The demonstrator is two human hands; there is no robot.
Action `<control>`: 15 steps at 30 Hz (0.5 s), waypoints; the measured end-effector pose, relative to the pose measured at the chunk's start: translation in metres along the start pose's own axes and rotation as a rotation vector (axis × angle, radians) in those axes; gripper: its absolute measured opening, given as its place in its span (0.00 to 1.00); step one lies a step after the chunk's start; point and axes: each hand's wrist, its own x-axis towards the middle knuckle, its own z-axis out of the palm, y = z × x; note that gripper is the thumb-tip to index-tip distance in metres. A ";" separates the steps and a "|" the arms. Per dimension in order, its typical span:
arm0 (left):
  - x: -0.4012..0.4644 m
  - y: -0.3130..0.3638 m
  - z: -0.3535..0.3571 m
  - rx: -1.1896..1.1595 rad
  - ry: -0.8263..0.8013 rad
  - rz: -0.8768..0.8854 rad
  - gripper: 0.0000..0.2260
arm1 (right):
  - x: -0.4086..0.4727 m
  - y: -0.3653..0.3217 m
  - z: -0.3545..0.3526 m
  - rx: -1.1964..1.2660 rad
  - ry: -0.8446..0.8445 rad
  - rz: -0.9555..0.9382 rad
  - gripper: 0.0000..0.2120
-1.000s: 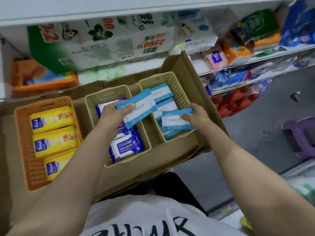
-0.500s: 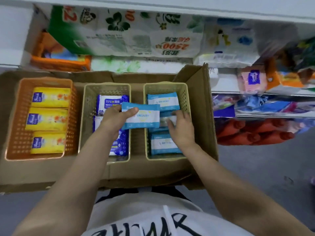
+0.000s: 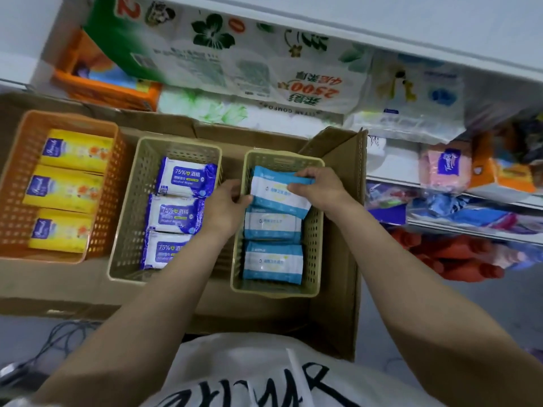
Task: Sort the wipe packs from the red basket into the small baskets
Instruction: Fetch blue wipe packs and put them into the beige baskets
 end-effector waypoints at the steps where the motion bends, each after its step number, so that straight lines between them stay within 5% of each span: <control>1: 0.002 -0.001 0.002 -0.003 0.000 -0.004 0.17 | 0.004 -0.001 -0.002 -0.063 -0.004 -0.004 0.13; 10: 0.015 0.003 0.011 -0.168 0.025 -0.093 0.16 | 0.016 0.009 0.016 -0.578 -0.182 -0.050 0.20; 15: 0.016 0.000 0.009 -0.187 -0.013 -0.084 0.15 | 0.005 0.034 0.042 -0.730 -0.092 -0.083 0.19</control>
